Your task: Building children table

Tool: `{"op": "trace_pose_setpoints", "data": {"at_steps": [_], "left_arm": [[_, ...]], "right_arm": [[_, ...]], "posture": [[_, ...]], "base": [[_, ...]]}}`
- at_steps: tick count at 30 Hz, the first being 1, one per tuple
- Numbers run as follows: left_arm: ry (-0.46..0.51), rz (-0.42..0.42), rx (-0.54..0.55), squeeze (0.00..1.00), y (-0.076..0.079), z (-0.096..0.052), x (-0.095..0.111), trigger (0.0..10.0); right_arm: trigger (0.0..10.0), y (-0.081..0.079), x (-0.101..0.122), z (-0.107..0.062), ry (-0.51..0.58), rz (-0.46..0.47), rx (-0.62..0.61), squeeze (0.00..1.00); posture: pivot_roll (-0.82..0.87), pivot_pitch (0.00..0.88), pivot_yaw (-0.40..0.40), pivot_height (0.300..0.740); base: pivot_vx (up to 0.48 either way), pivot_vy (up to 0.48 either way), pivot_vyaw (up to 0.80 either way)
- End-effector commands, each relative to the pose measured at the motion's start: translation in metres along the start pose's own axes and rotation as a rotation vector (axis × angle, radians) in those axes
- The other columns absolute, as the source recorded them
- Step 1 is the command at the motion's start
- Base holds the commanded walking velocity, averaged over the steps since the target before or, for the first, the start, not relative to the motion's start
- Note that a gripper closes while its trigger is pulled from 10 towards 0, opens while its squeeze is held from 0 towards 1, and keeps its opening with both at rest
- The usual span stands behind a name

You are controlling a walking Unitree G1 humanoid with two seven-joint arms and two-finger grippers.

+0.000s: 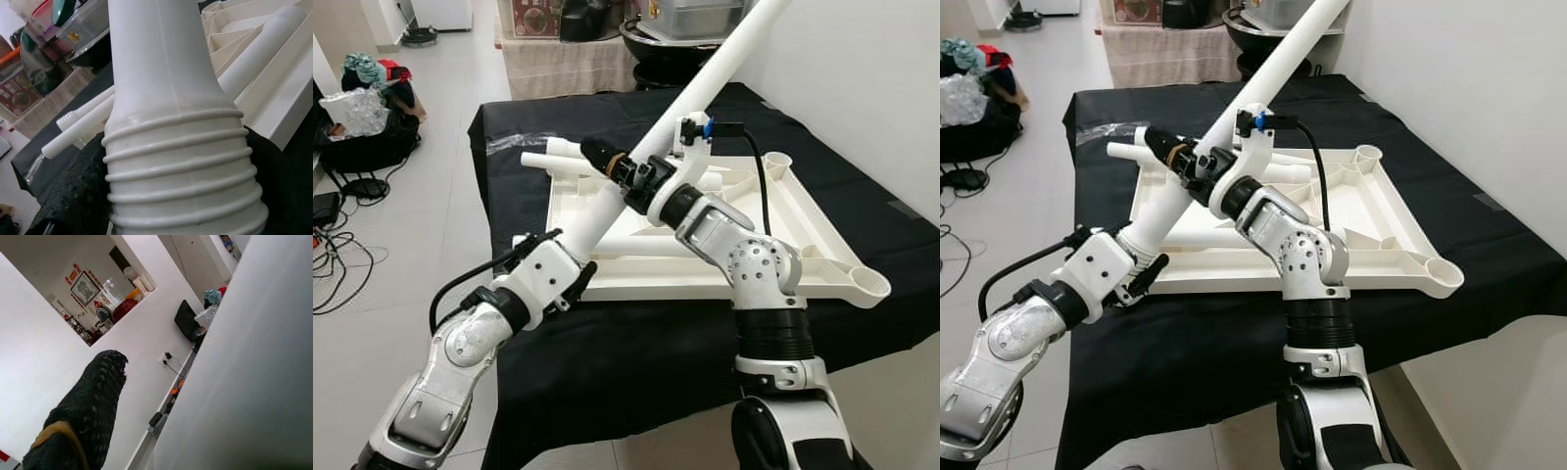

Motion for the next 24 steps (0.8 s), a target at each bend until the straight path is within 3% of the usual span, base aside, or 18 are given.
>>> {"op": "trace_pose_setpoints", "data": {"at_steps": [1, 4, 5, 6, 7, 19, 24], "left_arm": [[0.026, 0.032, -0.100, 0.00, 0.0176, 0.0015, 0.0037, 10.0], [0.031, 0.040, -0.103, 0.00, 0.0174, 0.0016, 0.0042, 10.0], [0.035, 0.043, -0.105, 0.00, 0.0174, 0.0017, 0.0047, 10.0], [0.035, 0.043, -0.105, 0.00, 0.0174, 0.0017, 0.0047, 10.0], [0.043, 0.049, -0.109, 0.00, 0.0174, 0.0018, 0.0060, 10.0], [0.061, 0.056, -0.096, 0.00, 0.0178, 0.0039, 0.0085, 10.0], [0.017, 0.030, -0.096, 0.00, 0.0189, 0.0037, 0.0005, 10.0]], "right_arm": [[10.0, -0.0093, 0.0033, 0.0032, 0.009, 0.009, 0.031, 0.00], [9.9, -0.0101, 0.0030, 0.0034, 0.009, 0.025, 0.036, 0.00], [4.2, -0.0110, 0.0029, 0.0034, 0.010, 0.035, 0.040, 0.00], [4.2, -0.0110, 0.0029, 0.0034, 0.010, 0.035, 0.040, 0.00], [0.0, -0.0129, 0.0019, 0.0038, 0.007, 0.057, 0.052, 0.00], [0.0, -0.0110, 0.0057, 0.0065, 0.025, 0.075, 0.033, 0.00], [0.0, -0.0107, 0.0067, 0.0065, 0.032, 0.079, 0.029, 0.00]], "posture": [[0.05, 0.053, -0.048, 0.740], [0.05, 0.054, -0.045, 0.740], [0.05, 0.054, -0.045, 0.740], [0.05, 0.054, -0.045, 0.740], [0.05, 0.053, -0.047, 0.740], [0.05, 0.050, -0.045, 0.740], [0.05, 0.042, -0.044, 0.740]], "base": [[0.000, 0.000, 0.00], [0.000, 0.000, 0.00], [0.000, 0.000, 0.00], [0.000, 0.000, 0.00], [0.000, 0.000, 0.00], [0.000, 0.000, 0.00], [0.000, 0.000, 0.00]]}}
Point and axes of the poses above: a point about 5 cm out from each wrist's last joint towards the gripper, its own z axis pointing out of the wrist towards the gripper, its own x axis along the axis of the wrist's last joint, y = z × x, the point moved 5 cm from there along z, pointing out of the wrist towards the gripper, and after that the axes turned 4 degrees about -z, right-handed, at the moved point
